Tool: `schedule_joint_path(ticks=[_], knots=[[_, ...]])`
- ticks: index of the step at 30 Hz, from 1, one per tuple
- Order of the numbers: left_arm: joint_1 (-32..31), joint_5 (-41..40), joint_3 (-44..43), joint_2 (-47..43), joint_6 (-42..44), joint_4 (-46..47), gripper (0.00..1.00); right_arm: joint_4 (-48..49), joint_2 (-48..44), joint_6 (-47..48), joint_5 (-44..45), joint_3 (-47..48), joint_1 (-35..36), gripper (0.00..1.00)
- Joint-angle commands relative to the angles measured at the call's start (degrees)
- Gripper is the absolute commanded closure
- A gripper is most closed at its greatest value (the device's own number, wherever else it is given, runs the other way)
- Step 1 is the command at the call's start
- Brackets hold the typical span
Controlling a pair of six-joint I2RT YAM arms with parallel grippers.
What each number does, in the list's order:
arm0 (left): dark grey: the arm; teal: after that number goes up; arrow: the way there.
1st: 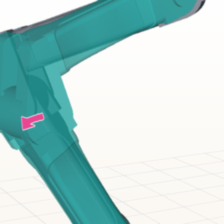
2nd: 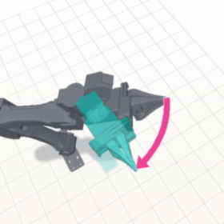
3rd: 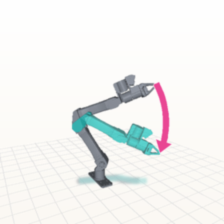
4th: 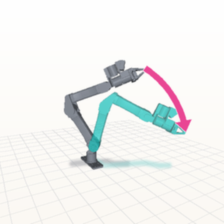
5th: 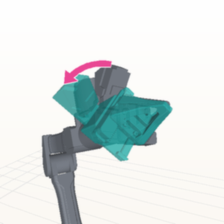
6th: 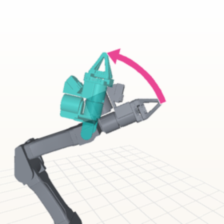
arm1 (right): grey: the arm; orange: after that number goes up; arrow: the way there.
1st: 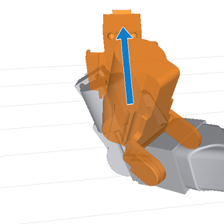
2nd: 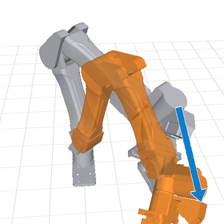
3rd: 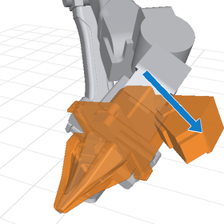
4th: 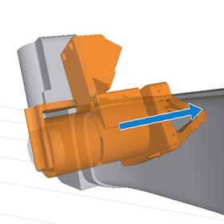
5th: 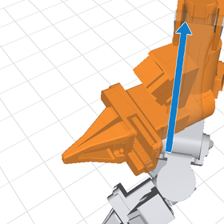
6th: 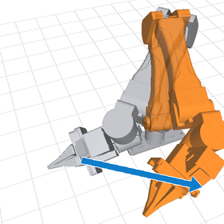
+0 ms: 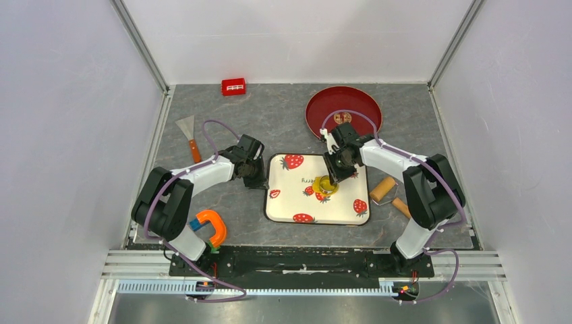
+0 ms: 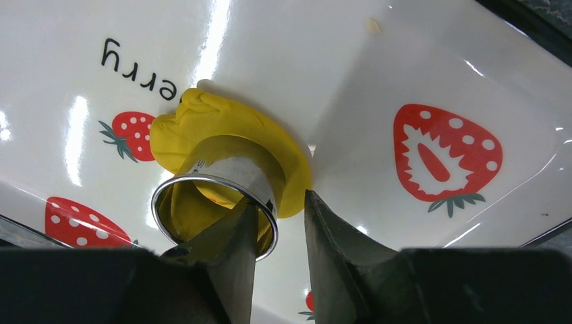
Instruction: Roll out the dumpling wrappers from the dough
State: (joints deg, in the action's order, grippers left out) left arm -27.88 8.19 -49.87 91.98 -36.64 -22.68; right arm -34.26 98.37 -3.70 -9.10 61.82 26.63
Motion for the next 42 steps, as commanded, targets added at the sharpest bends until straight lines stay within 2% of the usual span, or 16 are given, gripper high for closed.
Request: schedule_joint_path(ticks=[1,8,9,12,15,20,23,32,38,42], knots=[[-1.0,-3.6,3.0,2.9,0.4,-6.4,0.89,1.3,-2.1,-0.4,0.7,2.7,0.3,0.63],[-2.3,-7.7,-0.1,-2.4,2.9,-11.3,0.67,-0.6,-4.1,-0.4,0.6,6.7,0.3,0.4],[-2.4,-7.9,-0.7,-3.5,3.4,-12.0,0.64,-1.0,-4.3,-0.4,0.5,7.6,0.2,0.38],[-2.4,-11.0,-2.9,-6.1,4.7,-14.4,0.43,-1.9,-4.5,-0.3,-0.1,9.5,0.3,0.32],[-2.6,-11.0,-5.1,-8.0,5.7,-15.4,0.37,-2.4,-4.8,-0.4,-0.9,10.6,0.1,0.3],[-3.0,-8.5,-9.8,-7.9,6.1,-15.7,0.37,-2.4,-5.3,-1.5,-6.1,10.1,-1.8,0.29],[-3.8,-3.5,-12.9,-5.9,6.1,-14.2,0.41,-1.3,-5.6,-2.1,-10.5,7.6,-4.4,0.3],[-9.5,11.7,-23.7,7.1,5.8,-9.1,0.48,2.6,-7.4,-2.7,-24.4,-2.5,-14.6,0.43],[-13.4,19.0,-27.0,14.2,2.3,-4.1,0.51,4.0,-7.1,-2.7,-29.0,-6.0,-15.2,0.46],[-14.7,19.6,-28.9,16.7,2.7,-4.3,0.54,6.1,-6.4,-4.0,-30.4,-8.0,-15.2,0.49]])
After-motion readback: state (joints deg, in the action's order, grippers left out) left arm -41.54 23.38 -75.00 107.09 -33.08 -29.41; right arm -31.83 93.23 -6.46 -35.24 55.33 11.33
